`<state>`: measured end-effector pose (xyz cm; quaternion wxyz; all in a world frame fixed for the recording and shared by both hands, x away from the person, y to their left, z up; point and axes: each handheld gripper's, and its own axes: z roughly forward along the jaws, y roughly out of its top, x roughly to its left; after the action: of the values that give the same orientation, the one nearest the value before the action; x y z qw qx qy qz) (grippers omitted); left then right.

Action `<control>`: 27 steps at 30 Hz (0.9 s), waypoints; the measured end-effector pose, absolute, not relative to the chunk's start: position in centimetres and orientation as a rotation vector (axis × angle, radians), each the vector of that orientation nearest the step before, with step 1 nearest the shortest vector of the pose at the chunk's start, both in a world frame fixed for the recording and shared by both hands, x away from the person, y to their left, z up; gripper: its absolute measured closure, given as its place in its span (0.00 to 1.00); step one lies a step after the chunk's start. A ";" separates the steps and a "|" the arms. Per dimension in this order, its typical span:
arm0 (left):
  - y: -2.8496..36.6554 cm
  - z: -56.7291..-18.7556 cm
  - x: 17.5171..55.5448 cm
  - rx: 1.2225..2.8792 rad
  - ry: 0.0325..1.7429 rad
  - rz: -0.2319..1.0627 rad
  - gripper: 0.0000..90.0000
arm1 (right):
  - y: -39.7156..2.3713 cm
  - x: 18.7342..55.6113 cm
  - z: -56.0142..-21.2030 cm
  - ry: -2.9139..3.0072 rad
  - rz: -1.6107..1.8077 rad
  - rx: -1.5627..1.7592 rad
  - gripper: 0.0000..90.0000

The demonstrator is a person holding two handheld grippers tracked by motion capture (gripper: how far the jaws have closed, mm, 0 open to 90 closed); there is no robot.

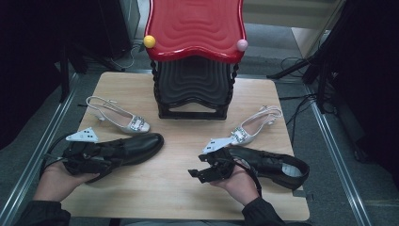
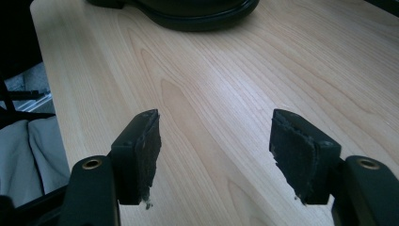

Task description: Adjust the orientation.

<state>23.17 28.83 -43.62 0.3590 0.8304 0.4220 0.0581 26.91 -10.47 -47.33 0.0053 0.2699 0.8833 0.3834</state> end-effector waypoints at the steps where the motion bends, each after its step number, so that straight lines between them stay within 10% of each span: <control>1: 29.0 -43.6 23.1 2.142 1.093 0.151 0.46 | -10.4 27.0 -47.3 2.766 1.209 0.837 0.39; 27: 31.4 -46.7 23.7 2.095 1.213 0.105 0.56 | -9.7 27.2 -47.5 2.780 1.194 0.808 0.39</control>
<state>23.71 31.43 -46.66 0.3514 0.8094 0.4687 0.0406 27.18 -9.73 -47.54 0.0050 0.2579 0.8878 0.3812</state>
